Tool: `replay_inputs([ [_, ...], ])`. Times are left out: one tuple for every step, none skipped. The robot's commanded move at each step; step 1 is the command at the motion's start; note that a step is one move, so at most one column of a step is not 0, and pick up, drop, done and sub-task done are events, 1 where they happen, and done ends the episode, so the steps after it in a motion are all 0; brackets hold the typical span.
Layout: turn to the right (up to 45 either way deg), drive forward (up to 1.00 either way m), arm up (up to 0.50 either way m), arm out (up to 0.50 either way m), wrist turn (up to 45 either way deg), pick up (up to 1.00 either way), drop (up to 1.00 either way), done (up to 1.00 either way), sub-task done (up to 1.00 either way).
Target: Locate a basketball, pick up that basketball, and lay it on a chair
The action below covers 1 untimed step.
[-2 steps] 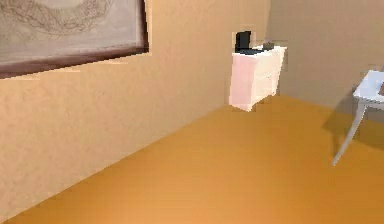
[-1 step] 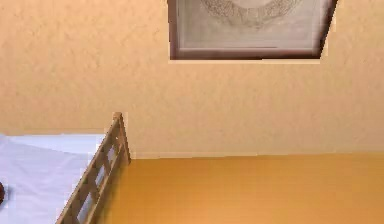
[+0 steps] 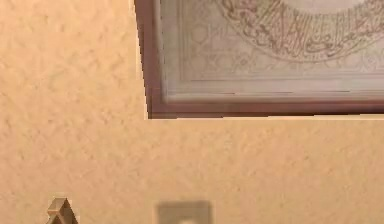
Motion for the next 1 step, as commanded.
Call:
replay_inputs([
  [45.0, 0.0, 0.0, 0.0, 0.0, 0.0, 0.0, 0.0, 0.0],
])
